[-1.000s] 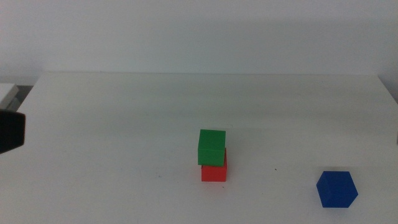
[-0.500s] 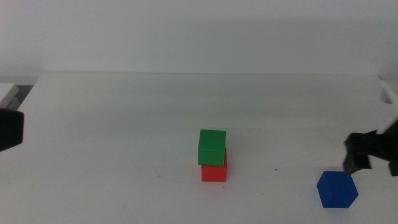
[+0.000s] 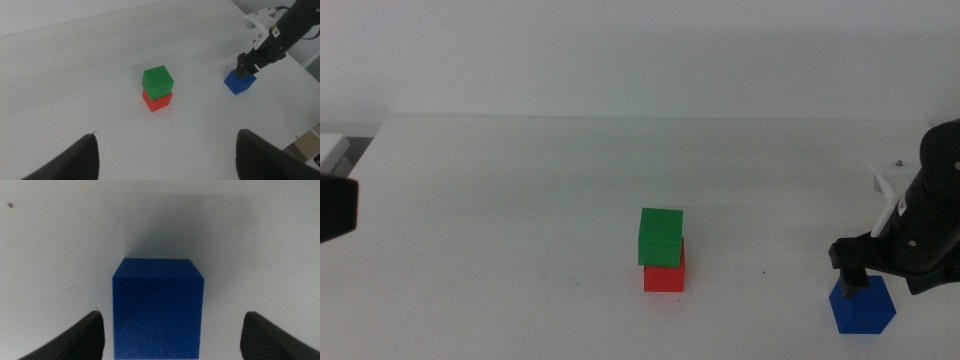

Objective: Stack red cubes first, then green, then blue cubes in a specific spot.

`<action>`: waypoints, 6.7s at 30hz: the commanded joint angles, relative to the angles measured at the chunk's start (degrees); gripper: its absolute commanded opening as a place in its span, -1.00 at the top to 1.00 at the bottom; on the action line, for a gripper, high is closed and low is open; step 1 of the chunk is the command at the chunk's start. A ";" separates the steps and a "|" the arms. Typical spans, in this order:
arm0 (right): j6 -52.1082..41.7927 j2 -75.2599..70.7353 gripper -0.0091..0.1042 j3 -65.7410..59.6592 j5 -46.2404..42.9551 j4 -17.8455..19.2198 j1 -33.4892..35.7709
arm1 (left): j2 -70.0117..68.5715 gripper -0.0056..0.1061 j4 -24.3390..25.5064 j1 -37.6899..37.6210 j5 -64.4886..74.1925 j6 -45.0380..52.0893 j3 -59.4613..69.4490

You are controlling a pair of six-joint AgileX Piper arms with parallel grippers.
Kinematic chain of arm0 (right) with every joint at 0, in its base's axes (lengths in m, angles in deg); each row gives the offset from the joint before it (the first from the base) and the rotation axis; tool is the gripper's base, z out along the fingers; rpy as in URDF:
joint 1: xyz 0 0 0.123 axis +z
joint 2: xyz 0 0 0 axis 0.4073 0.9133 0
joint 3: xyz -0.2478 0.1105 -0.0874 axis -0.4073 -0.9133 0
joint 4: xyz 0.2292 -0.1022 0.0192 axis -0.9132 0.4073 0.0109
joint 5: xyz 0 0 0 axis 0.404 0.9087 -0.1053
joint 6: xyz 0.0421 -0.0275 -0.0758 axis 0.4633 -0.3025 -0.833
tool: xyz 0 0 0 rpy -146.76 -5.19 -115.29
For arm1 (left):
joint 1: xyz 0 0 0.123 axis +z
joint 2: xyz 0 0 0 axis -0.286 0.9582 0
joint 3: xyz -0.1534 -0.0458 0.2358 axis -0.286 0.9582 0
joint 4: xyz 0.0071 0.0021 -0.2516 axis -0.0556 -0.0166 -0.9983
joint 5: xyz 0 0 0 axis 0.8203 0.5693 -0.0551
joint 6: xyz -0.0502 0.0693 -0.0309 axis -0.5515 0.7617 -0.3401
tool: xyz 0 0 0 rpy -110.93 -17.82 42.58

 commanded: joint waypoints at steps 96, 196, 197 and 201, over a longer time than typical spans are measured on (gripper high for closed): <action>33.69 24.01 -0.56 48.46 16.76 8.33 31.09 | -0.09 -0.78 0.12 0.06 -0.59 0.04 0.10; -17.70 -70.46 -0.72 -39.82 -44.64 -8.03 -17.80 | -34.89 -0.78 -4.45 46.77 -69.79 6.39 69.99; -17.70 -72.62 -0.72 -42.11 -45.26 -8.03 -17.80 | -34.89 -0.78 -4.45 46.77 -71.07 6.39 70.66; -17.70 -82.51 -0.72 -51.34 -44.87 -8.03 -17.80 | -34.89 -0.78 -4.55 46.77 -69.11 6.39 70.66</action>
